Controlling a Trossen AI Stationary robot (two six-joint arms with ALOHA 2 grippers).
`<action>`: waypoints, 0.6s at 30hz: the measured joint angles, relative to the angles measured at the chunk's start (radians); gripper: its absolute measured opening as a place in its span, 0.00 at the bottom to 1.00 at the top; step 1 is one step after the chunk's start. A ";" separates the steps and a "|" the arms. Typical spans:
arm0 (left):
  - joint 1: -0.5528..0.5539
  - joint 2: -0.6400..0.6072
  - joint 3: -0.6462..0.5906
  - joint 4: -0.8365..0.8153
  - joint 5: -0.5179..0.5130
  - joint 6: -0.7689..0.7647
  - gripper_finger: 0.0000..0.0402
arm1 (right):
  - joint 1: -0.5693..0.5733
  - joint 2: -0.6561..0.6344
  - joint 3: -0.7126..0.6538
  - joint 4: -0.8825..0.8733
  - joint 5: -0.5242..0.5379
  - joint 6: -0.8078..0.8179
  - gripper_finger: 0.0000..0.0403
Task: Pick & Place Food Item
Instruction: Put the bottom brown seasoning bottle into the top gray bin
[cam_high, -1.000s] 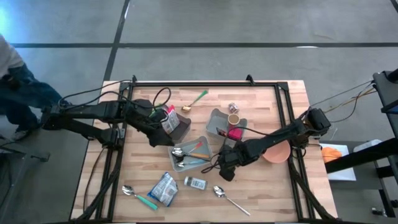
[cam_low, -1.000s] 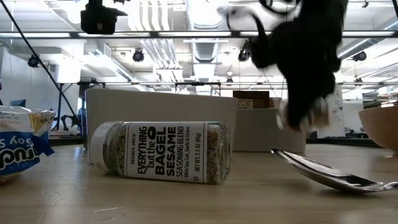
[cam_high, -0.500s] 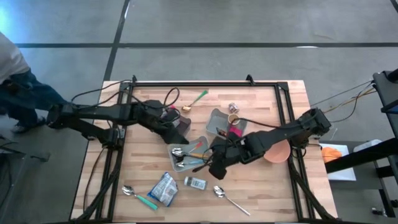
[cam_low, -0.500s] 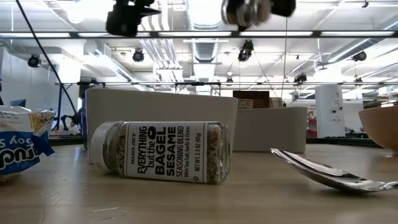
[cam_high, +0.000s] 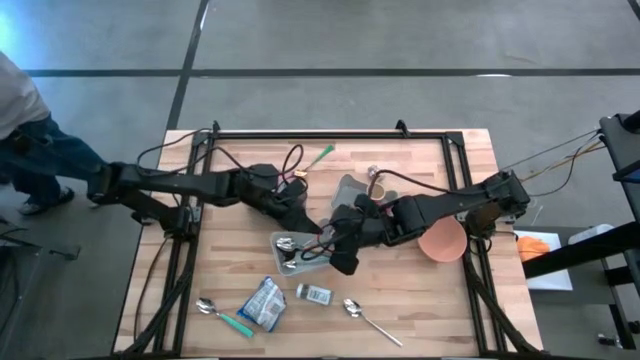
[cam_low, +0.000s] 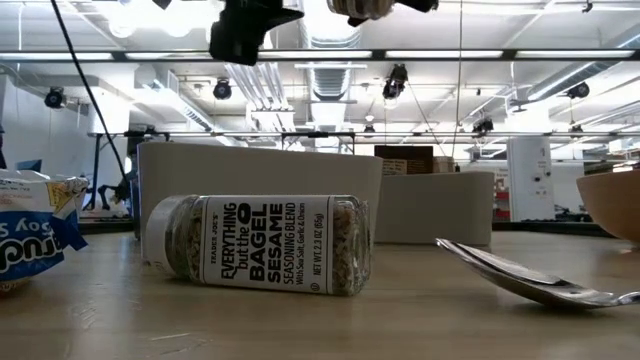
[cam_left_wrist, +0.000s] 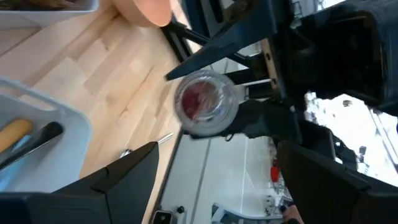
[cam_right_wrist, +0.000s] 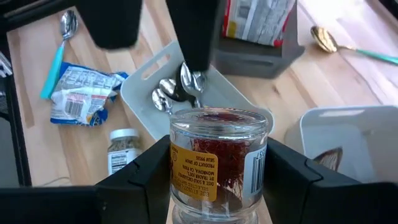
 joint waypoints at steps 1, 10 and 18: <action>0.000 0.009 0.002 0.017 0.004 -0.003 0.82 | -0.002 0.000 0.000 0.004 -0.002 -0.013 0.46; 0.000 0.052 0.019 0.034 0.033 -0.005 0.82 | -0.004 0.010 0.003 0.059 -0.047 -0.079 0.46; 0.000 0.060 0.019 0.034 0.073 -0.004 0.82 | -0.013 0.011 0.004 0.150 -0.060 -0.133 0.46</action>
